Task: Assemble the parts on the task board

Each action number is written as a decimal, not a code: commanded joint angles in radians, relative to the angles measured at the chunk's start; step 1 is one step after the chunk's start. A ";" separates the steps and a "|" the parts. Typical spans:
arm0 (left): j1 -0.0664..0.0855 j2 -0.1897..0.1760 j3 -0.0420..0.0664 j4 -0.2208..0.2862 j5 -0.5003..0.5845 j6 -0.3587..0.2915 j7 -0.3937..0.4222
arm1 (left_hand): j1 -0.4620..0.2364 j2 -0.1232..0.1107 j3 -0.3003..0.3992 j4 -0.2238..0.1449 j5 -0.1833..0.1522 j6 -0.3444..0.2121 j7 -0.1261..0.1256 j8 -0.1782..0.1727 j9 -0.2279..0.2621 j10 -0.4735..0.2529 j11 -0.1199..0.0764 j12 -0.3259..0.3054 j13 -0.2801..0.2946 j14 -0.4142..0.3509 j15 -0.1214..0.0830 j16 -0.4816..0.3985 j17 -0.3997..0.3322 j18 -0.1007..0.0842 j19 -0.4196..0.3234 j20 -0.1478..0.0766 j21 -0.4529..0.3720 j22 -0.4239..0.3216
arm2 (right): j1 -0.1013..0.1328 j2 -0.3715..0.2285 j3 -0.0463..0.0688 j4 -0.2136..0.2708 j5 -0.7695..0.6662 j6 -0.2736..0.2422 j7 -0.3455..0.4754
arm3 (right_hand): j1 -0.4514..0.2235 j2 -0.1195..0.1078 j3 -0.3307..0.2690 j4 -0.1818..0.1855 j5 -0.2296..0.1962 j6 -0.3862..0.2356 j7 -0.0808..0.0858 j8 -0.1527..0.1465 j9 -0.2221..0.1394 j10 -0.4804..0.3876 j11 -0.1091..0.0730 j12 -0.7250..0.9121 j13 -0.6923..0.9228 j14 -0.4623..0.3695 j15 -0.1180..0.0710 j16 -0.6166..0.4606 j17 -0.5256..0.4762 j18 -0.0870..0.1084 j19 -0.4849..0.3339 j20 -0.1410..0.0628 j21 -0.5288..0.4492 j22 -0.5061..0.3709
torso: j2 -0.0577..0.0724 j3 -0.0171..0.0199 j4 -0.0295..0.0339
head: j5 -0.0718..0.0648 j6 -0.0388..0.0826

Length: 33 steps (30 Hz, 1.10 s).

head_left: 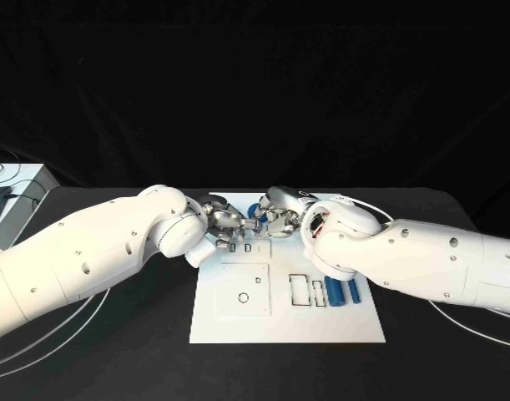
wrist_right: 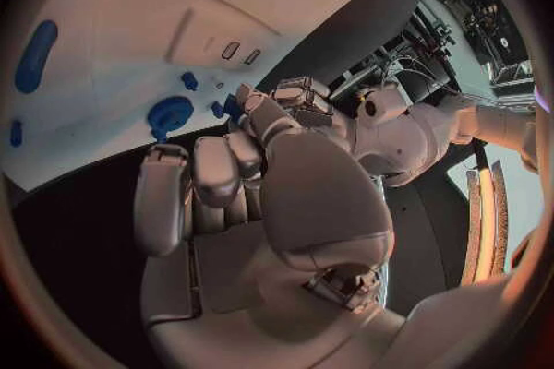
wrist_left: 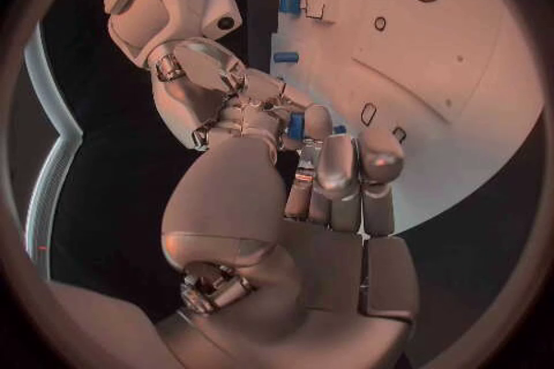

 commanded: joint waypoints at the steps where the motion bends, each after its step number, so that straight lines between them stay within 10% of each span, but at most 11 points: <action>1: 0.002 0.005 0.002 -0.003 0.023 0.004 0.032 | -0.032 -0.017 0.159 -0.115 0.003 0.000 0.002 0.004 0.061 0.010 -0.006 -0.006 -0.002 0.004 -0.005 -0.006 0.001 -0.014 0.006 0.003 -0.008 0.004 | -0.003 0.003 -0.001 0.001 -0.008 0.013 0.009 | -0.002 -0.005 0.002 0.006 0.006 0.014 0.011 0.003 0.001 0.000 -0.005 -0.002 0.001 -0.001 -0.008 -0.003 0.001 -0.018 0.083 -0.007 0.001 0.205 | 0.000 0.0000 0.0004 | 0.003 -0.001; 14: 0.002 0.010 -0.002 -0.011 0.048 -0.004 0.044 | -0.123 -0.090 0.363 -0.176 -0.014 0.033 -0.013 0.002 0.140 0.028 -0.016 -0.017 -0.007 0.006 -0.013 -0.003 0.009 -0.024 0.011 -0.015 -0.012 0.025 | -0.006 0.003 -0.002 -0.006 -0.007 0.010 0.013 | -0.003 -0.010 0.000 0.008 0.005 0.005 0.015 0.000 0.000 -0.003 -0.002 -0.004 -0.001 -0.001 -0.007 -0.003 0.001 -0.017 0.083 -0.006 0.000 0.205 | 0.000 -0.0002 -0.0004 | 0.001 -0.005; 33: 0.001 0.008 -0.003 -0.015 0.058 -0.018 0.056 | -0.138 -0.125 0.386 -0.186 -0.016 0.051 -0.031 0.021 0.222 0.045 -0.029 -0.021 -0.030 0.008 -0.022 0.002 0.016 -0.040 0.016 -0.034 -0.022 0.041 | -0.008 -0.001 -0.004 -0.011 0.005 -0.038 0.049 | -0.014 -0.042 -0.025 0.029 0.001 -0.047 0.032 -0.002 -0.005 -0.032 0.009 -0.045 -0.034 -0.003 0.002 -0.005 0.001 -0.016 0.082 0.001 -0.003 0.204 | -0.001 0.0009 -0.0004 | 0.002 -0.006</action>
